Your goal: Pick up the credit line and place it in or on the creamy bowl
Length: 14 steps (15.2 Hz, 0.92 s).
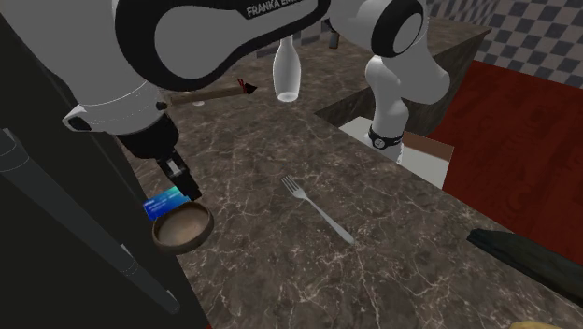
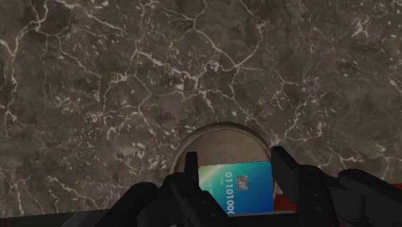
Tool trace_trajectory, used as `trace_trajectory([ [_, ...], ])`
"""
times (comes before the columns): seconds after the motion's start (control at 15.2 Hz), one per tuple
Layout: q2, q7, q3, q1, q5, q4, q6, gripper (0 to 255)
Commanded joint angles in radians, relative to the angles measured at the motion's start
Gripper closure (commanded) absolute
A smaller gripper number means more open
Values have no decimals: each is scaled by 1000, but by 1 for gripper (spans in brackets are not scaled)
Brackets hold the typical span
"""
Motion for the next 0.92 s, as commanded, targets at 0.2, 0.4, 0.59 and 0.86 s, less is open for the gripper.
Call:
trace_trajectory([
  [0.2,-6,-4,0,7,0,-77,71,255],
  [0.4,-7,-6,0,10,0,-119,112,255],
  [0.59,-4,-8,1,13,1,-156,151,255],
  [0.86,0,-10,2,15,3,-185,184,255],
])
